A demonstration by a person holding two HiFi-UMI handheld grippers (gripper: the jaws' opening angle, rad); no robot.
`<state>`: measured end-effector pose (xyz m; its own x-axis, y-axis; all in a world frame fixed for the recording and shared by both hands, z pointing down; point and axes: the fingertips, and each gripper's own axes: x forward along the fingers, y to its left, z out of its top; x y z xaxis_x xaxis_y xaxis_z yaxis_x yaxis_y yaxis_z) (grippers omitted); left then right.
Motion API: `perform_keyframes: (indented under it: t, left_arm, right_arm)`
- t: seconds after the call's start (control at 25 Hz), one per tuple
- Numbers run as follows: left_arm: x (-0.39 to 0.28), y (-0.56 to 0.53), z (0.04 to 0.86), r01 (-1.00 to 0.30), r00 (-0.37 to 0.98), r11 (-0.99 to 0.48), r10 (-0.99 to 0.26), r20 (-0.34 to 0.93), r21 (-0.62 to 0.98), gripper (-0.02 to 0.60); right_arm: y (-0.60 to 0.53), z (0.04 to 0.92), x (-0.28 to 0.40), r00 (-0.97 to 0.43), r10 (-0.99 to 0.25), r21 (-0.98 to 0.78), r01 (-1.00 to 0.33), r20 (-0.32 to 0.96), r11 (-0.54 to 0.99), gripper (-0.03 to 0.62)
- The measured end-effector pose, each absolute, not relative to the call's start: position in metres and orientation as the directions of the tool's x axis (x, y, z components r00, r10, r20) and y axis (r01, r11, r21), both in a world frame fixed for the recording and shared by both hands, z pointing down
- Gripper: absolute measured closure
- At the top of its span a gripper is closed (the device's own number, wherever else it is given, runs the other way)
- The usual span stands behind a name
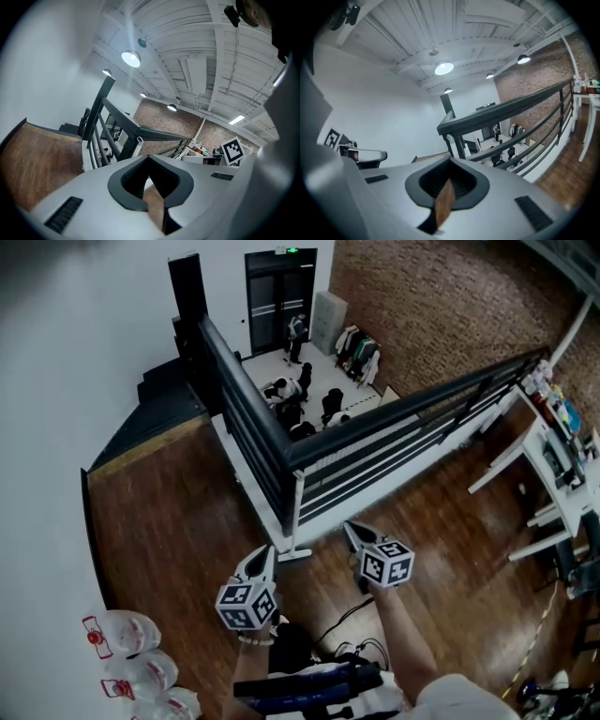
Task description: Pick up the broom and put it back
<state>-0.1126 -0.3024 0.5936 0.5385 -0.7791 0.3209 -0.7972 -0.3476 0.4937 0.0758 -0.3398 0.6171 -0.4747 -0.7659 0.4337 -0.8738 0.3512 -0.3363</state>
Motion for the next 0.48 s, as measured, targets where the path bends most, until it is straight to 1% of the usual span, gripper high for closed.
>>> perform_keyframes:
  t: [0.2,0.48]
  left_arm:
    - [-0.076,-0.257,0.592,-0.793,0.55,-0.372,-0.776,0.307,0.482,0.584]
    - [0.012,-0.152,0.569,-0.812,0.539,-0.39,-0.785,0.304,0.434,0.584]
  right_arm:
    - [-0.275,0.62,0.1,-0.506,-0.75,-0.344,-0.857,0.426,0.383,0.586]
    - [-0.141,0.589,0.194,-0.53,-0.767,-0.384,-0.835,0.362,0.395,0.585]
